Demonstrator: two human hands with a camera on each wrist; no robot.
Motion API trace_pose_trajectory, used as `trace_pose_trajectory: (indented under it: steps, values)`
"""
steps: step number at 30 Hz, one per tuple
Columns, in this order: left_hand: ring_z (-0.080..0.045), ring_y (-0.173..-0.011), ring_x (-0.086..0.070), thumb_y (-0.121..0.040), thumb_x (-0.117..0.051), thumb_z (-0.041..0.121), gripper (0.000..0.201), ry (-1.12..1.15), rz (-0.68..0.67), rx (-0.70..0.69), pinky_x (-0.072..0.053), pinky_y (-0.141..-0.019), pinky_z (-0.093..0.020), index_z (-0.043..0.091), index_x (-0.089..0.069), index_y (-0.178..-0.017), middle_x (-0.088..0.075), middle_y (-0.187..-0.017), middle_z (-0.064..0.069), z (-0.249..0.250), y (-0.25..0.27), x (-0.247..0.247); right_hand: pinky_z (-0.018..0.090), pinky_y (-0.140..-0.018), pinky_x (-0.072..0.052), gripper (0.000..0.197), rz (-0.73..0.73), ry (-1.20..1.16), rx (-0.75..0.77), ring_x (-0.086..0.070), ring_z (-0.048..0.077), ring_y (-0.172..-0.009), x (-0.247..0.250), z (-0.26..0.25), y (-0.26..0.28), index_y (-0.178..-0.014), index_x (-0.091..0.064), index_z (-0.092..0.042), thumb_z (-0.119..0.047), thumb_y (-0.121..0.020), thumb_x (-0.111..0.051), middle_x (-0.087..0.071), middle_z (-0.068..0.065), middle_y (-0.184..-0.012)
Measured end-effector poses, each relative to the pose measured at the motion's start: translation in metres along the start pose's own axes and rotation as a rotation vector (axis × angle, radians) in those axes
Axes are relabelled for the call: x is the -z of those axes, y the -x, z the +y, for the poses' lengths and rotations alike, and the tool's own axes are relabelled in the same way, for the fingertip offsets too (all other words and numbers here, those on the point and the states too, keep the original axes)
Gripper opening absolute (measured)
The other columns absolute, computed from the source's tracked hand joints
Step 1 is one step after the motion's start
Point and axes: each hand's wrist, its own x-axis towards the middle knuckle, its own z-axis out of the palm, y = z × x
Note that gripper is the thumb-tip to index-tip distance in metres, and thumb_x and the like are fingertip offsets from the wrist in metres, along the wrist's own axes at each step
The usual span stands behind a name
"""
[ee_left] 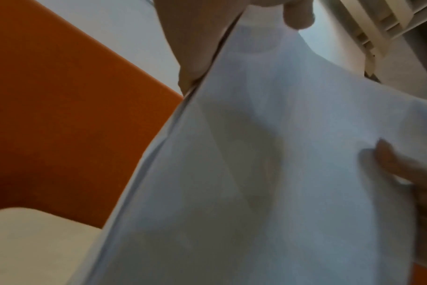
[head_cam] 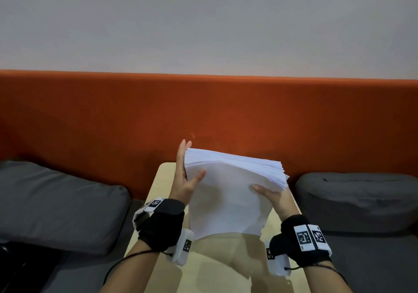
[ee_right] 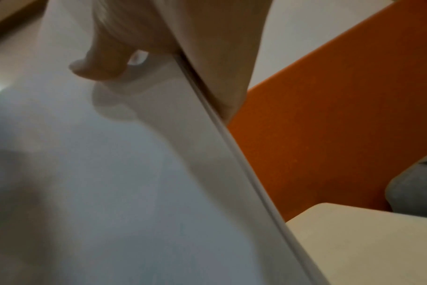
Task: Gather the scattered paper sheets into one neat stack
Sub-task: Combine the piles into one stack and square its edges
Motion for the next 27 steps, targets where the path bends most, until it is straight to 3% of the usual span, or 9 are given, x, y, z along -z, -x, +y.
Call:
trace_pose_trajectory:
  steps: [2,7,12,15,17,19,21,22,27]
  values:
    - [0.006,-0.132,-0.034,-0.051,-0.063,0.081,0.108,0.052,0.093,0.026,-0.030,-0.109,-0.022,0.037,-0.015,-0.138,-0.031,-0.146,0.009,0.001,-0.005,0.004,0.013,-0.061,-0.053,0.058,0.022,0.000,0.003,-0.068,-0.001,-0.071,0.002,-0.001,-0.001,-0.093,-0.063,-0.020,-0.032,-0.038,-0.080,-0.072,-0.005,-0.082]
    - [-0.017,-0.129,-0.042,-0.034,-0.064,0.087,0.138,0.173,0.128,0.144,-0.036,-0.105,-0.033,0.023,-0.011,-0.145,-0.029,-0.151,-0.005,-0.014,0.002,0.002,0.014,-0.066,-0.053,0.084,0.040,0.016,0.018,-0.069,0.002,-0.081,0.006,0.000,-0.004,-0.107,-0.059,-0.012,-0.038,-0.032,-0.086,-0.072,-0.005,-0.092]
    - [-0.015,-0.133,-0.039,-0.038,-0.060,0.089,0.135,0.121,0.148,0.090,-0.036,-0.108,-0.034,0.017,-0.018,-0.144,-0.033,-0.148,-0.001,-0.012,0.000,-0.002,0.015,-0.069,-0.053,0.099,0.040,0.026,0.041,-0.068,0.003,-0.085,0.011,0.000,-0.007,-0.120,-0.053,0.000,-0.038,-0.034,-0.086,-0.067,0.002,-0.102]
    - [-0.011,-0.114,-0.055,-0.052,-0.055,0.086,0.101,0.127,0.190,0.068,-0.045,-0.094,-0.024,0.022,-0.041,-0.128,-0.051,-0.127,0.004,-0.013,-0.001,0.000,0.014,-0.066,-0.052,0.107,0.058,0.032,0.053,-0.068,0.001,-0.081,0.009,-0.003,-0.007,-0.115,-0.056,-0.004,-0.053,-0.025,-0.088,-0.070,-0.002,-0.096]
    - [-0.018,-0.097,-0.058,-0.069,-0.057,0.073,0.058,0.143,0.320,0.091,-0.042,-0.088,-0.035,0.028,-0.053,-0.106,-0.058,-0.112,-0.002,-0.021,-0.002,0.007,0.012,-0.062,-0.052,0.099,0.064,0.032,0.048,-0.068,-0.001,-0.076,0.007,-0.005,-0.007,-0.111,-0.058,-0.007,-0.049,-0.027,-0.088,-0.074,-0.007,-0.086]
    - [0.000,-0.080,-0.057,-0.086,-0.062,0.034,0.011,0.107,0.382,0.068,-0.043,-0.081,-0.026,0.026,-0.056,-0.091,-0.060,-0.096,0.002,-0.022,-0.001,0.010,0.011,-0.060,-0.051,0.085,0.070,0.029,0.039,-0.068,-0.002,-0.073,0.006,-0.005,-0.008,-0.111,-0.059,-0.005,-0.039,-0.037,-0.081,-0.074,-0.014,-0.081]
    - [0.009,-0.071,-0.056,-0.088,-0.056,-0.002,0.026,0.004,0.407,0.047,-0.043,-0.073,-0.014,0.023,-0.056,-0.081,-0.059,-0.084,0.005,-0.021,-0.002,0.010,0.012,-0.060,-0.052,0.080,0.083,0.026,0.031,-0.068,-0.001,-0.073,0.005,-0.005,-0.008,-0.111,-0.060,-0.004,-0.038,-0.040,-0.078,-0.074,-0.015,-0.081]
    - [0.011,-0.068,-0.056,-0.087,-0.054,-0.009,0.034,-0.014,0.405,0.041,-0.044,-0.069,-0.010,0.023,-0.056,-0.077,-0.059,-0.079,0.005,-0.021,-0.003,0.011,0.012,-0.060,-0.052,0.079,0.089,0.024,0.031,-0.068,-0.001,-0.073,0.005,-0.004,-0.008,-0.110,-0.061,-0.004,-0.038,-0.041,-0.078,-0.074,-0.015,-0.081]
    - [0.009,-0.060,-0.055,-0.084,-0.054,-0.012,0.038,-0.010,0.374,-0.003,-0.043,-0.060,-0.006,0.023,-0.060,-0.071,-0.066,-0.062,0.021,-0.009,-0.020,0.012,0.013,-0.062,-0.052,0.077,0.077,0.016,0.038,-0.069,0.000,-0.076,0.005,-0.006,-0.007,-0.107,-0.062,-0.010,-0.039,-0.038,-0.081,-0.074,-0.013,-0.083]
